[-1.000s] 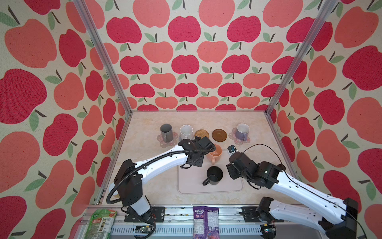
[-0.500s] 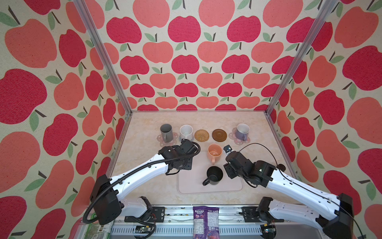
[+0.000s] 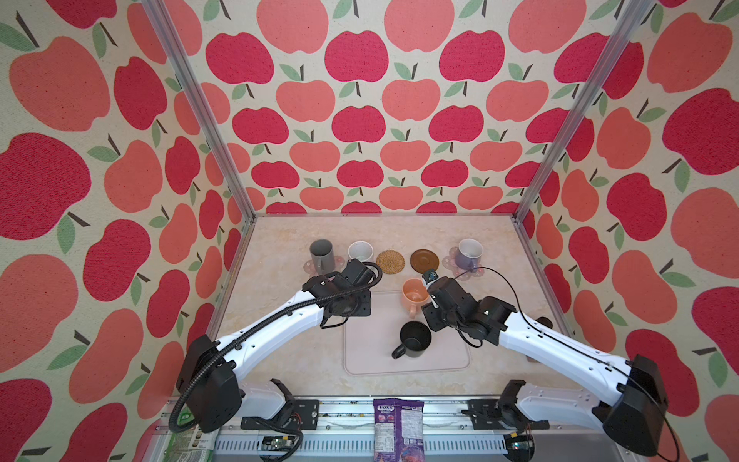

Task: Place cups on coasters
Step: Rotate the cup on the tray.

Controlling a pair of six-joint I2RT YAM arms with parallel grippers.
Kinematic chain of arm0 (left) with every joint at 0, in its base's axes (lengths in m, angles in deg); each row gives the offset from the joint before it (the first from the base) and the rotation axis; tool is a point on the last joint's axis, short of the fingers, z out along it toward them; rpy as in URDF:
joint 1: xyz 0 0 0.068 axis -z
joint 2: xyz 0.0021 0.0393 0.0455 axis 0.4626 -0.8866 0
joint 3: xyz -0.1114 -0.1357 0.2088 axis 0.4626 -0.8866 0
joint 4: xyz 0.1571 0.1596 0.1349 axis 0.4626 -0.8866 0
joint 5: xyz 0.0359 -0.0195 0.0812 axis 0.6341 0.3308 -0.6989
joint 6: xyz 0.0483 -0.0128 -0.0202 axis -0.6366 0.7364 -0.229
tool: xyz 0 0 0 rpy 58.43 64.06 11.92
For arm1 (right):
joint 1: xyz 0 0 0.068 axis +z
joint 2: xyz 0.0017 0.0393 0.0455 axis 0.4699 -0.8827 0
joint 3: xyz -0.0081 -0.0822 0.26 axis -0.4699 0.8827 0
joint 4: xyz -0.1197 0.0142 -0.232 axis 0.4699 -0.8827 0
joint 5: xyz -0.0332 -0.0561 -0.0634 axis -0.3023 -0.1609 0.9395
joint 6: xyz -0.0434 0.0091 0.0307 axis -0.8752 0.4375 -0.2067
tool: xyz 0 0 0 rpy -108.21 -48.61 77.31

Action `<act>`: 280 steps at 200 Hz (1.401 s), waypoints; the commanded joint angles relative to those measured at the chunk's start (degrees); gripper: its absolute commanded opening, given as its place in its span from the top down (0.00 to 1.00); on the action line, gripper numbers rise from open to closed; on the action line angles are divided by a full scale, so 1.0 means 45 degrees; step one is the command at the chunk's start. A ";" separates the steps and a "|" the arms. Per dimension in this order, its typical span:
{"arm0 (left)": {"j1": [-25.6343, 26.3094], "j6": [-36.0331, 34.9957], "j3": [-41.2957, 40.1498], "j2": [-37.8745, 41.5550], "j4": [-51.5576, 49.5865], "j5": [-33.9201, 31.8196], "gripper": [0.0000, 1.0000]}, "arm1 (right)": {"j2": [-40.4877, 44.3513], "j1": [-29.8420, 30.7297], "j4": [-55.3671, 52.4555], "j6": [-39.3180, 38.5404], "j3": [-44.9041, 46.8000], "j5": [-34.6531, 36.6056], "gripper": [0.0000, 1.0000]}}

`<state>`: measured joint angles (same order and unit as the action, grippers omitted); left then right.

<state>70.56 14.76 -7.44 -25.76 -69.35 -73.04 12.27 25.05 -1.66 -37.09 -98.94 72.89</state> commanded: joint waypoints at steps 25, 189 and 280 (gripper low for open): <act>-0.0832 -0.0557 -0.0089 -0.0747 0.0838 0.0806 0.60 | 0.0439 -0.0077 -0.0201 0.1971 0.0282 -0.0024 0.44; -0.2340 -0.1049 -0.0707 -0.0984 0.1692 0.2126 0.60 | -0.3178 0.0226 0.0238 0.2512 -0.1469 -0.1324 0.44; -0.2642 -0.0917 -0.0862 -0.1095 0.2086 0.2588 0.60 | -0.3089 -0.0308 0.0472 0.3169 -0.0876 -0.0459 0.47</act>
<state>59.02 10.46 -10.83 -31.24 -60.89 -62.46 -2.72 24.46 0.77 -24.46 -103.97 68.54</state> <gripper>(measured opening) 0.398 0.536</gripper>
